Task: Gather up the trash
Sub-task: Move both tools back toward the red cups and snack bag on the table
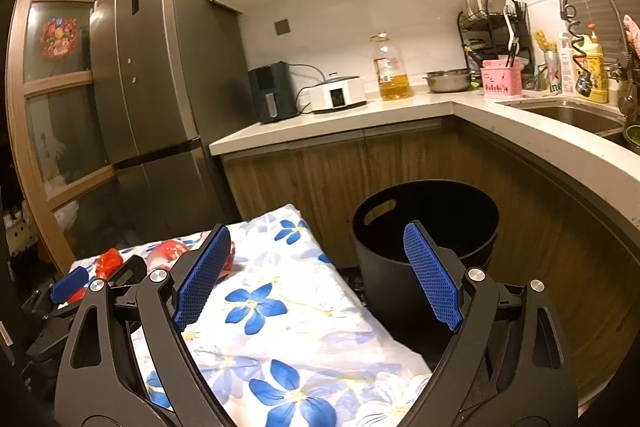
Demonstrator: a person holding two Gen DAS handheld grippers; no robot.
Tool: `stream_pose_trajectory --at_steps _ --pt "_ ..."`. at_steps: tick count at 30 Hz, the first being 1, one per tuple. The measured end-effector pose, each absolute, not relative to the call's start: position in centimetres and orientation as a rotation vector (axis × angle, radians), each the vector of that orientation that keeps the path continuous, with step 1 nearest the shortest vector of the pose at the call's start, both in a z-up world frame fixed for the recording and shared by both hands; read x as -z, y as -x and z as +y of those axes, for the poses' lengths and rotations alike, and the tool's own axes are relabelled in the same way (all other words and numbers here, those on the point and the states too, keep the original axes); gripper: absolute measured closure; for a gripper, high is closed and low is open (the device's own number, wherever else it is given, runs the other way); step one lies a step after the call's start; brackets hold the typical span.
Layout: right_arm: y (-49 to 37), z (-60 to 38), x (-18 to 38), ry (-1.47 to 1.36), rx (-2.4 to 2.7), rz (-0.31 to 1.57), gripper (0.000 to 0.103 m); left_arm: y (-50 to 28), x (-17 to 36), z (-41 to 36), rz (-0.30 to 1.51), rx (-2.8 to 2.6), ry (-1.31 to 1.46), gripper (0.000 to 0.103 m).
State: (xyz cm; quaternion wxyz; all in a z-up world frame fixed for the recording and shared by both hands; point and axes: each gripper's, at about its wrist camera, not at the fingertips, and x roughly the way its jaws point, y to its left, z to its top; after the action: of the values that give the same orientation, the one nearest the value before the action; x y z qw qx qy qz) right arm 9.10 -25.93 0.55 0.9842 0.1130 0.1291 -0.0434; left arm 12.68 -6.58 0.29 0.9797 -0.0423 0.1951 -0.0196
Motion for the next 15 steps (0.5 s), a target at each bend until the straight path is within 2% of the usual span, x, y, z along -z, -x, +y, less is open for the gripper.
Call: stream_pose_trajectory --at_steps 15 --pt "-11.5 -20.9 0.9 -0.192 0.006 0.300 0.016 -12.8 1.6 0.1 0.410 -0.088 0.127 0.006"
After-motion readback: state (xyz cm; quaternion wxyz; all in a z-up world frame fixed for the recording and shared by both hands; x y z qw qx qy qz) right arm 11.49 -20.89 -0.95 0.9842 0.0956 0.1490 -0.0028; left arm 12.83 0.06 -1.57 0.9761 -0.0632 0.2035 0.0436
